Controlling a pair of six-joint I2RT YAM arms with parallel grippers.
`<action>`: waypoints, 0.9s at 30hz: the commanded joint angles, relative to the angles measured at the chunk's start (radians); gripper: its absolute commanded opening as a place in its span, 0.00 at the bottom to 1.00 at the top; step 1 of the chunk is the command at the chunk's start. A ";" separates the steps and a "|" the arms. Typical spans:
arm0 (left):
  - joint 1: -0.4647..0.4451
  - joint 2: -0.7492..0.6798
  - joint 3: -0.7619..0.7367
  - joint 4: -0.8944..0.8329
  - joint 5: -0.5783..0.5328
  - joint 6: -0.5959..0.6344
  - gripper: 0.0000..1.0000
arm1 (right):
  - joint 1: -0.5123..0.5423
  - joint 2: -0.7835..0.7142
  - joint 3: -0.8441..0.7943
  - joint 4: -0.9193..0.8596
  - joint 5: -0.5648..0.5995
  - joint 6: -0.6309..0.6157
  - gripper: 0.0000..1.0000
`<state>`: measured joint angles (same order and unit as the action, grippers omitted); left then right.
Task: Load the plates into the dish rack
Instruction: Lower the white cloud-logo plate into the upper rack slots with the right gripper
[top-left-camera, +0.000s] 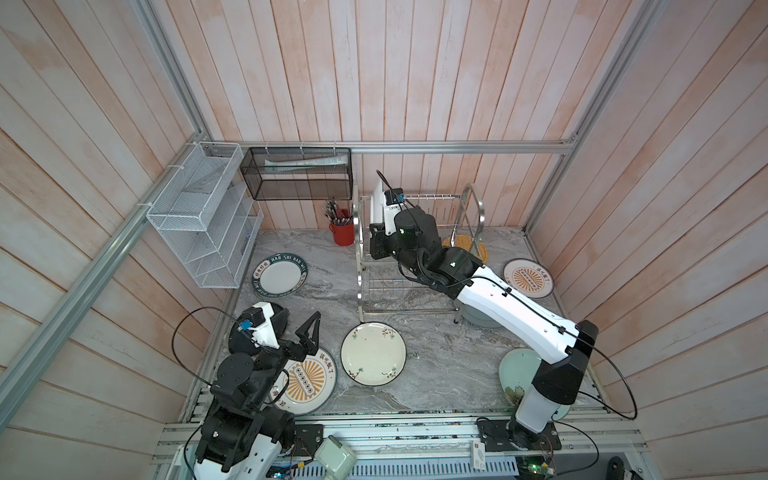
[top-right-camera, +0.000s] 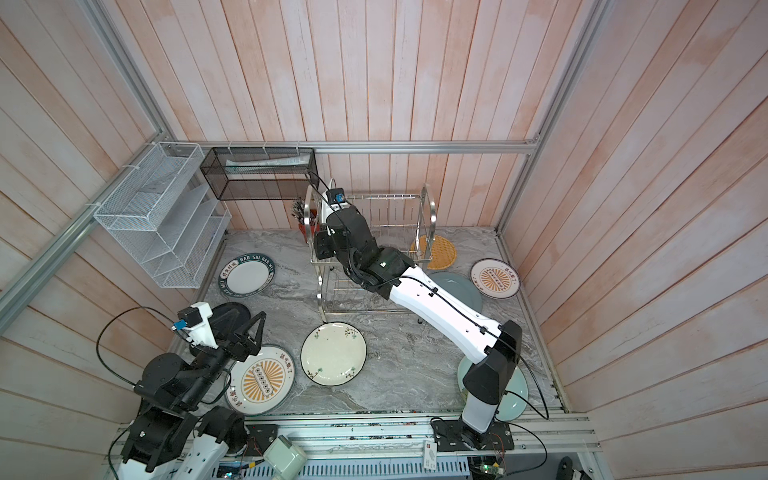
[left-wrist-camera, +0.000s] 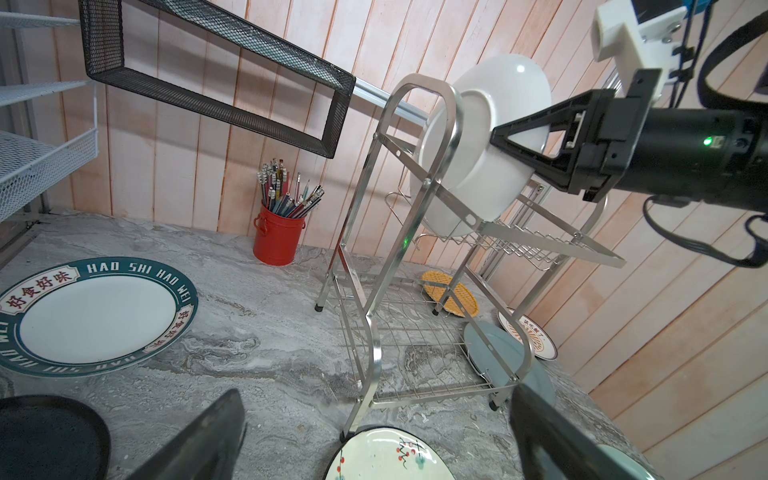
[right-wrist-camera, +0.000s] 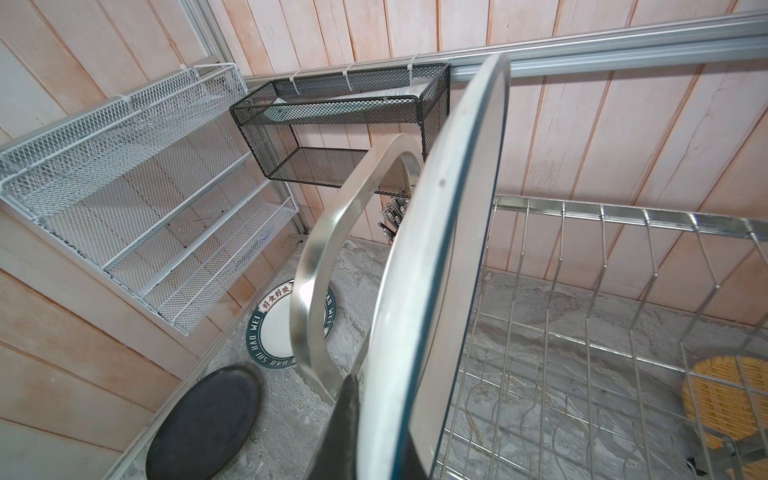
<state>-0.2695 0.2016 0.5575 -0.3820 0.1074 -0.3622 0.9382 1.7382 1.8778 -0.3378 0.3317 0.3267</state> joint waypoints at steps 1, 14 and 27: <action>-0.004 -0.008 0.018 0.001 0.012 0.010 1.00 | 0.008 0.030 0.010 -0.035 0.078 -0.031 0.07; -0.002 -0.009 0.018 0.001 0.011 0.010 1.00 | 0.017 0.046 0.051 -0.051 0.048 -0.041 0.27; -0.002 -0.009 0.017 0.000 0.006 0.011 1.00 | 0.022 0.019 0.060 -0.044 -0.021 -0.028 0.46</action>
<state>-0.2695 0.2016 0.5575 -0.3820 0.1074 -0.3622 0.9550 1.7767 1.9068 -0.3721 0.3378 0.2901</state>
